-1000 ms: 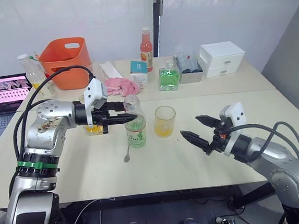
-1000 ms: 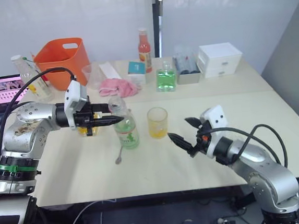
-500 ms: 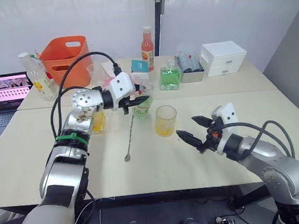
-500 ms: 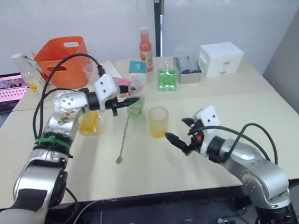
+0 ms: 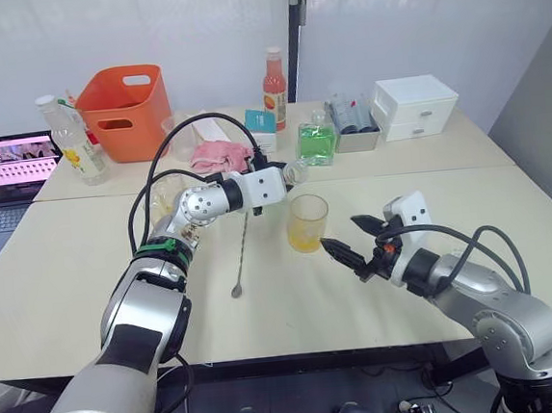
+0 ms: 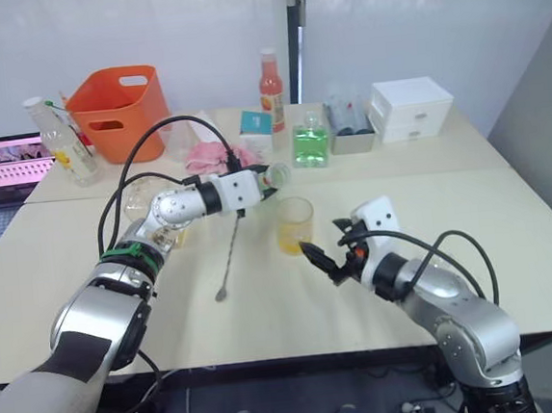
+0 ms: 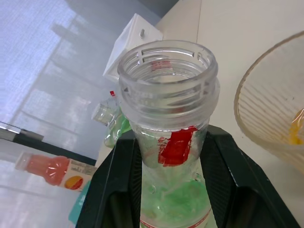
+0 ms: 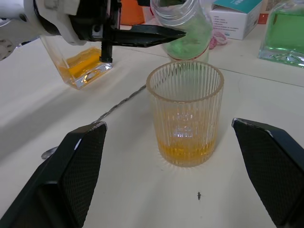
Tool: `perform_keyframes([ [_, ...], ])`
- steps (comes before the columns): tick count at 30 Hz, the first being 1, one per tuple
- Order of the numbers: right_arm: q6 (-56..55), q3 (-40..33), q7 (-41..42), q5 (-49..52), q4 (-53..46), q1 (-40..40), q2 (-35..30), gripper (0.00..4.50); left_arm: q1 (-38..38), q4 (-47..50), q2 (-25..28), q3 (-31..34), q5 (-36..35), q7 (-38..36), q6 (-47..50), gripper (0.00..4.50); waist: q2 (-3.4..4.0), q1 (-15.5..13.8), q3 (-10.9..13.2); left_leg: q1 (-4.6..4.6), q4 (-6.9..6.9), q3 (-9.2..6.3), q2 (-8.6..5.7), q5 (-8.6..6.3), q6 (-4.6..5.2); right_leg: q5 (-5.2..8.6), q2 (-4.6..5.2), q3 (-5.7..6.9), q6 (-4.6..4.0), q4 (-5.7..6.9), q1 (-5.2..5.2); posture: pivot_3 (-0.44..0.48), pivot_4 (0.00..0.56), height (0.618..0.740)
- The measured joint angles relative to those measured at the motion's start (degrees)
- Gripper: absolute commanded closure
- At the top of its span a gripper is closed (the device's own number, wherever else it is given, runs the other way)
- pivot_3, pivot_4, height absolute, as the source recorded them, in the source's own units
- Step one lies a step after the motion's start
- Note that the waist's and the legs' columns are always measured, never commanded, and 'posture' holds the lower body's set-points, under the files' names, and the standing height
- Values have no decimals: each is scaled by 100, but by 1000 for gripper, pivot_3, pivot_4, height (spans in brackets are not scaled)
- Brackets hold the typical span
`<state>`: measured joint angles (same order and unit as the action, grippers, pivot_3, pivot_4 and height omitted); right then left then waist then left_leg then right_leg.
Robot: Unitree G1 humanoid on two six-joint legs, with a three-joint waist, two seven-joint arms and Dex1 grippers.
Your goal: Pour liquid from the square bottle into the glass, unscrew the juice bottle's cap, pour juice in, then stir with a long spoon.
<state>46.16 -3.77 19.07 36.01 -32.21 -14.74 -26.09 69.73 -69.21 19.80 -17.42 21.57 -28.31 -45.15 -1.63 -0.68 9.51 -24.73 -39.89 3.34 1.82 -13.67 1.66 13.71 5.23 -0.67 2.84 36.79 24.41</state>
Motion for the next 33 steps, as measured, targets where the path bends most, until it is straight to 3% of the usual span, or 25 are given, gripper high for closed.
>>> perform_keyframes([
  [9, 34, 48, -207, 15, -171, 5, 157, 29, 171, -290, -2, -760, 1325, 2032, -178, 3097, -1, -5, 0, -1, -1, 1, -2, 0, 0, 0, 2, 2, 1, 0, 1, 0, 150, 715],
  [16, 63, 52, -323, 23, -238, 51, 211, 29, 275, -400, 15, -1321, 2102, 3151, -247, 3097, -1, -1, 0, -1, 0, 2, -1, 0, 0, 0, 2, 2, 1, 1, 2, 0, 150, 715],
  [33, 67, 52, -462, 107, -329, 74, 318, 29, 571, -552, 94, -2066, 3038, 4570, -159, 3097, -1, -2, 1, -2, -1, 3, -2, 0, -1, 0, 3, 3, 1, 3, 3, 0, 150, 715],
])
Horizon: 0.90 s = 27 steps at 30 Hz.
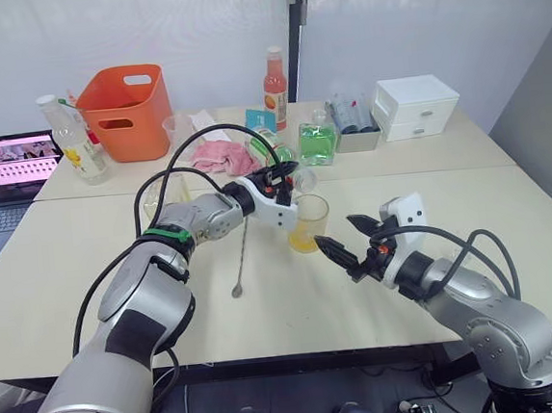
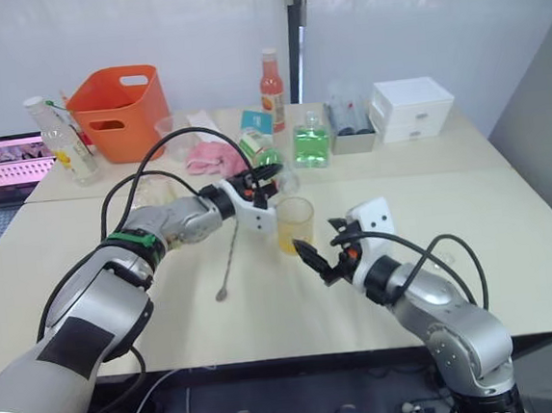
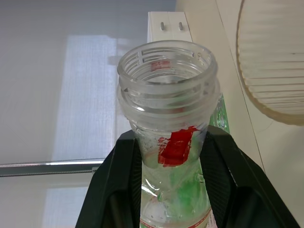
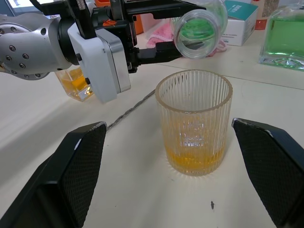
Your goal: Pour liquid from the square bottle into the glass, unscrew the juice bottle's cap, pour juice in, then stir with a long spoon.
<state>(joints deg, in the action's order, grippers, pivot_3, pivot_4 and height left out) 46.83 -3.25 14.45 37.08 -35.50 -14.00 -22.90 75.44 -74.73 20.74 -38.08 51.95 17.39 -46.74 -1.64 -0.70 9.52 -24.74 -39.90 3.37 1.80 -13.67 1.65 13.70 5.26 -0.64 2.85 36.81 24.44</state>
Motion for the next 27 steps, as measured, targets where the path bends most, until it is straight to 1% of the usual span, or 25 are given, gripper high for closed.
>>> perform_keyframes([
  [20, 65, 1, -92, 26, -9, 0, 0, 29, 153, -32, 13, -532, 606, 905, 319, 3097, 0, 1, 0, 0, -2, 0, 0, 0, 0, 0, 0, 0, 0, 6, 1, 0, 150, 715],
  [27, 119, 1, -92, 28, -28, 0, 15, 29, 156, -42, 15, -578, 648, 1014, 342, 3097, 0, 0, 0, 0, -3, 0, -1, 0, 0, 0, 0, 0, 0, 8, 1, 0, 150, 715],
])
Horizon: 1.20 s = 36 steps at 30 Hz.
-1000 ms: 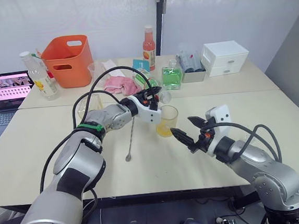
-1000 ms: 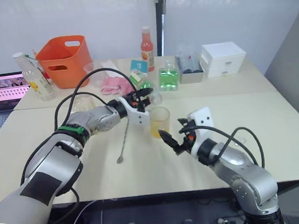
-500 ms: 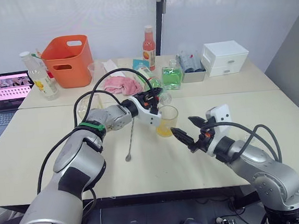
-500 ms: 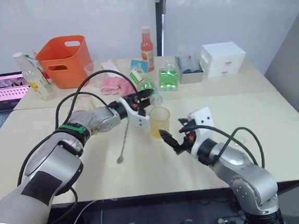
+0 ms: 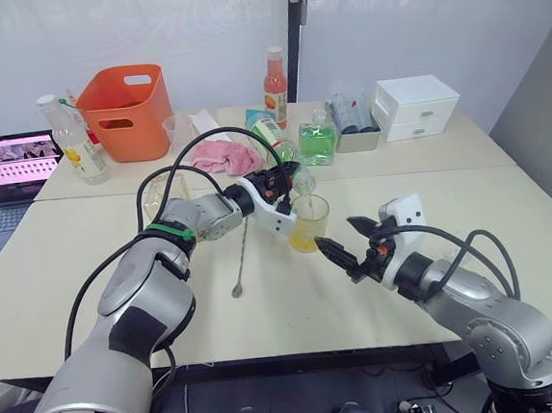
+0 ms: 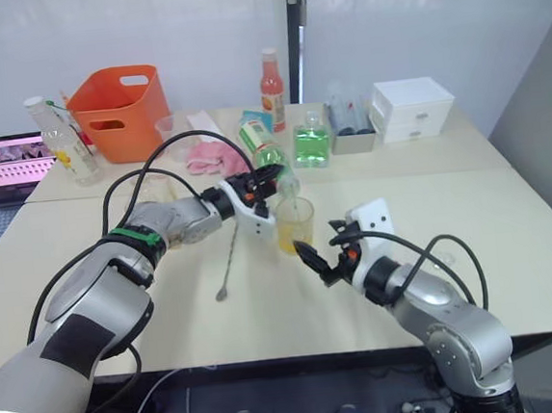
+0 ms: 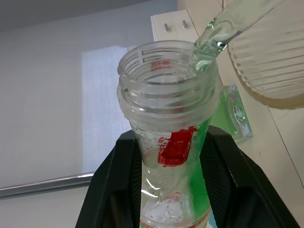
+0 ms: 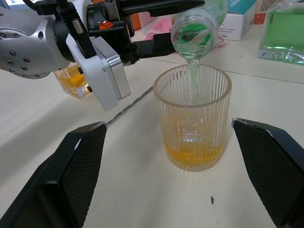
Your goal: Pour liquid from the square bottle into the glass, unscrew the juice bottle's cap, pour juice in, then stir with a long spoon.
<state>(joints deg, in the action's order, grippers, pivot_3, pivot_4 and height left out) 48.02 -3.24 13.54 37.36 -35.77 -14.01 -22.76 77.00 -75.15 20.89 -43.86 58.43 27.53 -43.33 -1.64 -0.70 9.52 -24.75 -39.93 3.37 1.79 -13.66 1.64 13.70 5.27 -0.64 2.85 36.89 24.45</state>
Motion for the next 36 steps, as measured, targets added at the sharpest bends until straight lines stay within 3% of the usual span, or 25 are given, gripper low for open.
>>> perform_keyframes([
  [23, 4, 0, 2, 2, -51, 0, 1, 29, 0, -46, -15, 87, -161, -277, -32, 3097, 0, 0, 0, 0, -6, 0, 0, 0, 0, 0, 0, 0, 0, 15, 0, 0, 150, 715],
  [27, 4, -1, 5, 0, -51, 0, 0, 29, -19, -77, -27, 483, -696, -946, -237, 3097, 0, 2, 0, 0, -7, 0, 1, 0, 0, 0, 0, 0, 0, 14, 0, 0, 150, 715],
  [36, 4, -11, 43, -3, -46, -1, -29, 29, -389, -65, -30, 1773, -2505, -3912, -708, 3097, 0, 9, 0, 0, -13, 0, 1, 0, 0, 0, -1, 0, -1, 17, 0, 0, 150, 715],
])
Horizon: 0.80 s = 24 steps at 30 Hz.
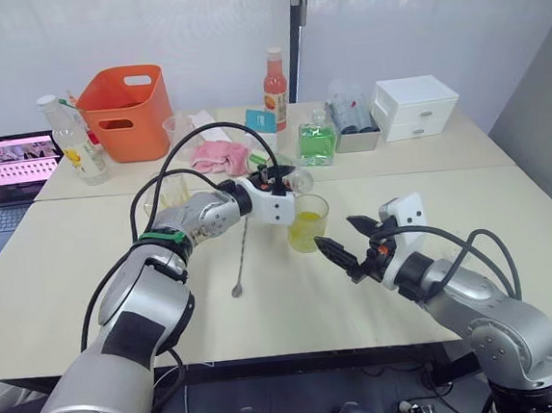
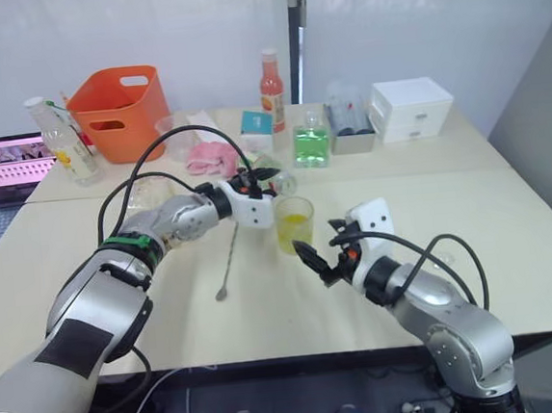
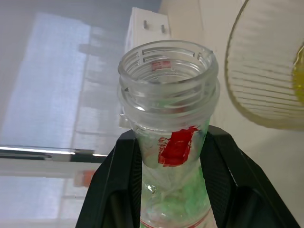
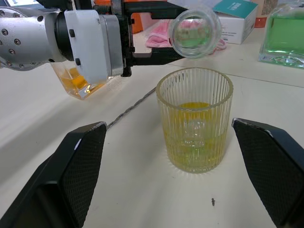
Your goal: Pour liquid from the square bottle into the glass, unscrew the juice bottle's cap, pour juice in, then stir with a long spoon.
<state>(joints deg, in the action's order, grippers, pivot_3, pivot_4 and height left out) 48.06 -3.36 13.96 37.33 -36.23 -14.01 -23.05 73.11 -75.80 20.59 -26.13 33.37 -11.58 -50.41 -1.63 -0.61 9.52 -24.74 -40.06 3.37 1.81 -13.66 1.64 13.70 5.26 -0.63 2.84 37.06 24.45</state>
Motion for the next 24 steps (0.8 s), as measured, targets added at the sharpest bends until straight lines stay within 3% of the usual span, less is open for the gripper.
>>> perform_keyframes([
  [5, 0, -7, 97, -1, 73, -48, -69, 29, -24, 294, 91, 972, -1434, -2074, 242, 3097, 0, 1, 0, 0, -3, -1, 0, 0, 0, 0, 0, 0, 0, 0, -1, 0, 150, 715],
  [10, -4, -72, 235, -4, 229, -158, -169, 29, -38, 1047, 326, 1863, -2868, -3985, 1321, 3097, 1, 31, 0, 1, -3, -2, 2, 0, 0, 0, -2, -1, 0, 2, -2, 0, 150, 715],
  [13, -6, -79, 360, -8, 379, -288, -262, 29, -94, 1662, 709, 2232, -3521, -4902, 2567, 3097, 2, 85, -1, 2, -2, -5, 4, 0, 0, 0, -5, -1, 0, 5, -2, 0, 150, 715],
  [16, -19, -80, 547, -12, 539, -447, -375, 29, -363, 2764, 1269, 2454, -4154, -5722, 4420, 3097, 2, 164, -1, 1, 2, -11, 8, 0, 0, 0, -9, -3, 0, 10, -2, 0, 150, 715],
  [20, -43, -55, 800, -22, 778, -642, -487, 29, -907, 4372, 1989, 2711, -4947, -6296, 6629, 3097, 3, 191, -1, 2, 8, -32, 11, 0, 0, 0, -10, -4, 0, 15, -2, 0, 150, 715],
  [24, -149, 39, 1108, -68, 1007, -886, -567, 29, -1711, 5581, 2762, 3093, -5642, -6556, 8086, 3097, 3, 188, -1, 7, 8, -45, 12, 0, 0, 0, -10, -9, 0, 12, -2, 0, 150, 715],
])
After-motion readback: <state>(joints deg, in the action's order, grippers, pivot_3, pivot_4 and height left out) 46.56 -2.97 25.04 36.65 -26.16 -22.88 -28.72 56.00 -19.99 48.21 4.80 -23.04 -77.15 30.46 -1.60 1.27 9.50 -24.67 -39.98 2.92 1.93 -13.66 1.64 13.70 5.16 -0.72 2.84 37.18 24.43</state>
